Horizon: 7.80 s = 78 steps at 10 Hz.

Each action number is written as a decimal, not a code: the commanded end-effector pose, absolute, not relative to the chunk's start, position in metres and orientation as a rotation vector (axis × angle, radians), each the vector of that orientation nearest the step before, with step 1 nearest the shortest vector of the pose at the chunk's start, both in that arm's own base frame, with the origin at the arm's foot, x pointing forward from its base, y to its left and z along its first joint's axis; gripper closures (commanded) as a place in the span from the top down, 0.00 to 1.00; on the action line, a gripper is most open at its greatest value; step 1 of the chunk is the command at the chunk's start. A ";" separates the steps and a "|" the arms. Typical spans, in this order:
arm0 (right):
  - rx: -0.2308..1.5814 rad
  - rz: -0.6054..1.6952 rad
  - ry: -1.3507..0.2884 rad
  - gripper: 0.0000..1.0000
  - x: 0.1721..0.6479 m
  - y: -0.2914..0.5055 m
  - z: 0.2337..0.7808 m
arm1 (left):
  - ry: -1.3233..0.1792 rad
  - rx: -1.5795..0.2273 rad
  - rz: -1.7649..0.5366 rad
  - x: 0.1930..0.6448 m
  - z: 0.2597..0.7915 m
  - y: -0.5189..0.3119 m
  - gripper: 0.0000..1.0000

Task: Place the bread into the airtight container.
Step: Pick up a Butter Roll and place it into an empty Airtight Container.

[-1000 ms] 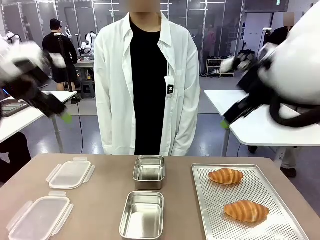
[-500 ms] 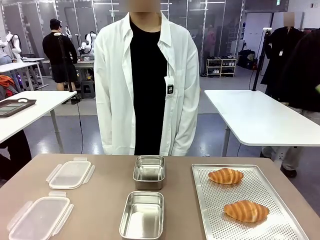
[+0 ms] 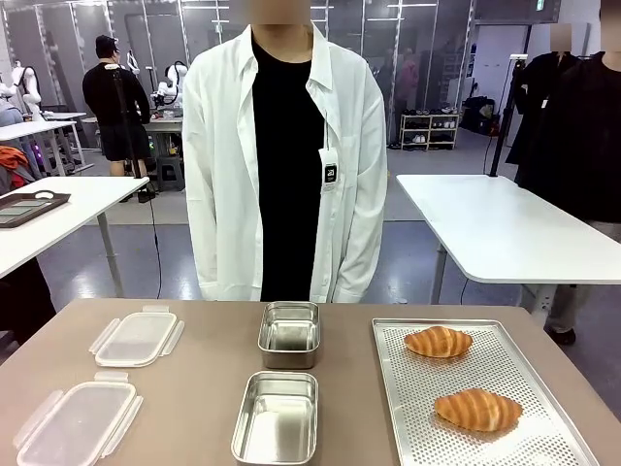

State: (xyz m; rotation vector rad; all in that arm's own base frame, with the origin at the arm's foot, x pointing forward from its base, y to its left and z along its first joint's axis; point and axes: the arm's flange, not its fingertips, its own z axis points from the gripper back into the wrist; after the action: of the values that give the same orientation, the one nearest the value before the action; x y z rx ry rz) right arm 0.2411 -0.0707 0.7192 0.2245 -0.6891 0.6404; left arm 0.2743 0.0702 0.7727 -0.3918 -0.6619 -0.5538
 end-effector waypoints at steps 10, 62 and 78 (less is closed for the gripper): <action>-0.154 1.365 -0.440 1.00 0.288 0.017 0.676 | -0.656 -0.385 -0.577 0.274 0.774 0.066 1.00; -0.053 1.321 -0.112 0.62 0.328 0.381 0.429 | -0.656 -0.385 -0.577 0.274 0.774 0.066 1.00; 0.137 0.339 -0.026 0.62 0.333 0.402 0.406 | -0.656 -0.385 -0.577 0.274 0.774 0.066 1.00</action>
State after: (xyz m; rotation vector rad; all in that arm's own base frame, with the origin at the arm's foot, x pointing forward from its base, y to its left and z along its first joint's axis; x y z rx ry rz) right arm 0.3277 0.3898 0.4144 0.1016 -0.0042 0.4311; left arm 0.2749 0.0662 0.7734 -0.3787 -0.6575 -0.5528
